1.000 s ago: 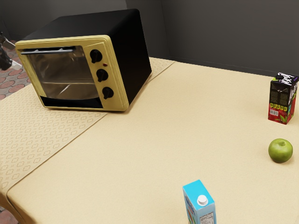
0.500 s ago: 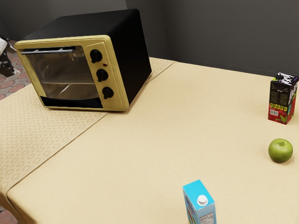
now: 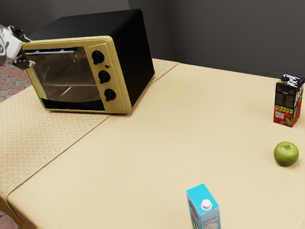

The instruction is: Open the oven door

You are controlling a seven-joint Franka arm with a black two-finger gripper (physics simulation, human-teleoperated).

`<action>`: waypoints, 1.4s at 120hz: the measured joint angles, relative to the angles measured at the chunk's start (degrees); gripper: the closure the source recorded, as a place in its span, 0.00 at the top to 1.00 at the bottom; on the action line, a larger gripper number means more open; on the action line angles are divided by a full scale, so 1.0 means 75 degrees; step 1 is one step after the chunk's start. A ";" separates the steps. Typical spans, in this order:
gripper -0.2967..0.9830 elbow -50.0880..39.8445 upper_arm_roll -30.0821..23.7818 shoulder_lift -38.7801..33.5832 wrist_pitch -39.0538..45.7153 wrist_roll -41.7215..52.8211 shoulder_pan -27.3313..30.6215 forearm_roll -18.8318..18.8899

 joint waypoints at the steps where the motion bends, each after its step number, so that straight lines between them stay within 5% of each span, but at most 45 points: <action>1: 0.77 0.0000 -0.0007 0.0007 0.0023 0.0003 0.0001 0.0000; 52: 0.77 -0.0116 -0.0472 -0.0085 0.0413 0.0132 -0.0014 0.0048; 62: 0.77 -0.1610 -0.0512 -0.1208 0.0465 0.0186 -0.0172 0.0203; 84: 0.77 -0.2942 -0.1013 -0.2182 0.0346 0.0151 -0.0469 0.0534; 140: 0.77 -0.2641 -0.1578 -0.2131 0.0644 0.0525 -0.0242 0.0594; 144: 0.76 -0.2819 -0.1657 -0.2321 0.0413 0.0357 -0.0814 0.0746; 168: 0.77 -0.2590 -0.1675 -0.2095 0.0565 0.0490 -0.0249 0.0713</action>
